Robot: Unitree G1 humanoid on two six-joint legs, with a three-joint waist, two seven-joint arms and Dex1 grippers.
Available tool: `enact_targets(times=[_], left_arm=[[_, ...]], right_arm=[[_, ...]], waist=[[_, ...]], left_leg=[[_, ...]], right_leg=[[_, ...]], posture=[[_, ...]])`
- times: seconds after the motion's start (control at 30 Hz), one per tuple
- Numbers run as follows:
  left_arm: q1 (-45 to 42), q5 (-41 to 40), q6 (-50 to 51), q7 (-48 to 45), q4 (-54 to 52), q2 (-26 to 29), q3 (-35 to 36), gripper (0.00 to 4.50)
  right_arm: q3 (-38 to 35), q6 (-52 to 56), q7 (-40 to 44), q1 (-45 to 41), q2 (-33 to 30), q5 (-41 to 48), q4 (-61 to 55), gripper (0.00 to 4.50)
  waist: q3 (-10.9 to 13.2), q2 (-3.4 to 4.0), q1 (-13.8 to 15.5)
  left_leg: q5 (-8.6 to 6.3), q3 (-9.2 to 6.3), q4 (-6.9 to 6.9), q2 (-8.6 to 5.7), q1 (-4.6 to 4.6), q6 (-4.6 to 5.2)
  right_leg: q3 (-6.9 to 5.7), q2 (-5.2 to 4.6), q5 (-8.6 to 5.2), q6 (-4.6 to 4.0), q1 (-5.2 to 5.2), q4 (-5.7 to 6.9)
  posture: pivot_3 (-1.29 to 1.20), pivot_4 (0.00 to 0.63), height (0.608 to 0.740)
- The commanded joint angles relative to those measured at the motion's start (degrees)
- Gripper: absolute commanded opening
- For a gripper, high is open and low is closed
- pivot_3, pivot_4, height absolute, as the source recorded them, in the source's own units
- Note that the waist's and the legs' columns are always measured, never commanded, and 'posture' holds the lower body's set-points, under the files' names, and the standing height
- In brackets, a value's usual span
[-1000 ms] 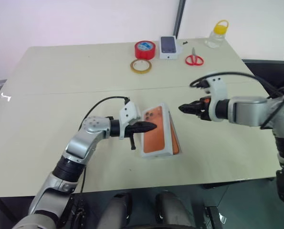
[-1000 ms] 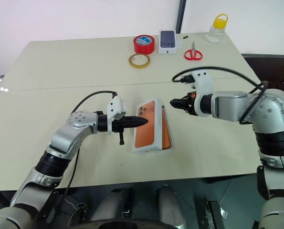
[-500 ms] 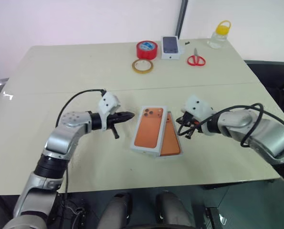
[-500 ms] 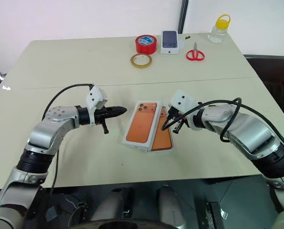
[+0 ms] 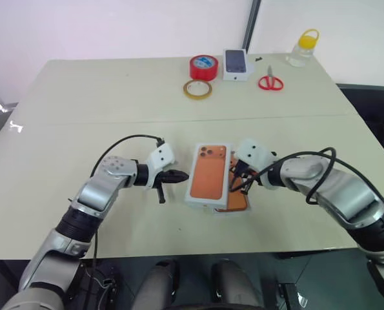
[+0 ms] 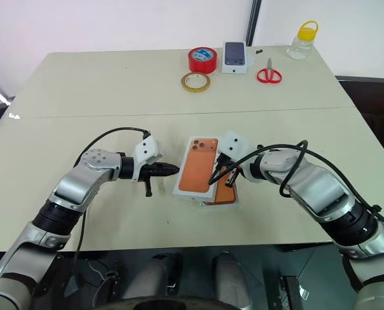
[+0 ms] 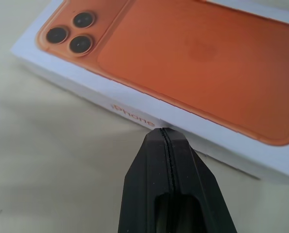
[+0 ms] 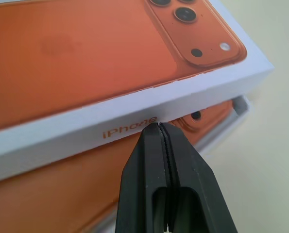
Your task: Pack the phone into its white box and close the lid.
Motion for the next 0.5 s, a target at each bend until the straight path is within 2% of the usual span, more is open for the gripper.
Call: enact_targets(times=[0.03,0.5], left_arm=[[-0.9,-2.4,0.7,-2.1,-4.5,-0.5,0.1,0.00],[0.5,-1.8,2.8,-1.2,-8.0,-3.2,-2.8,0.00]], right_arm=[[-2.6,0.1,1.9,-0.2,0.1,-0.3,-3.6,0.02],[-4.6,1.2,6.8,2.5,-1.5,-2.5,-6.7,0.02]], waist=[[0.0,0.00,0.0],[0.0,0.00,0.2]], left_leg=[[0.00,0.00,0.00,0.01,0.00,0.00],[0.00,0.00,0.02,-0.01,0.00,0.01]], right_leg=[[0.00,0.00,0.00,0.00,-0.01,0.01],[-0.01,0.00,0.00,0.00,0.03,0.00]], posture=[[0.00,0.150,0.740],[0.00,0.150,0.740]])
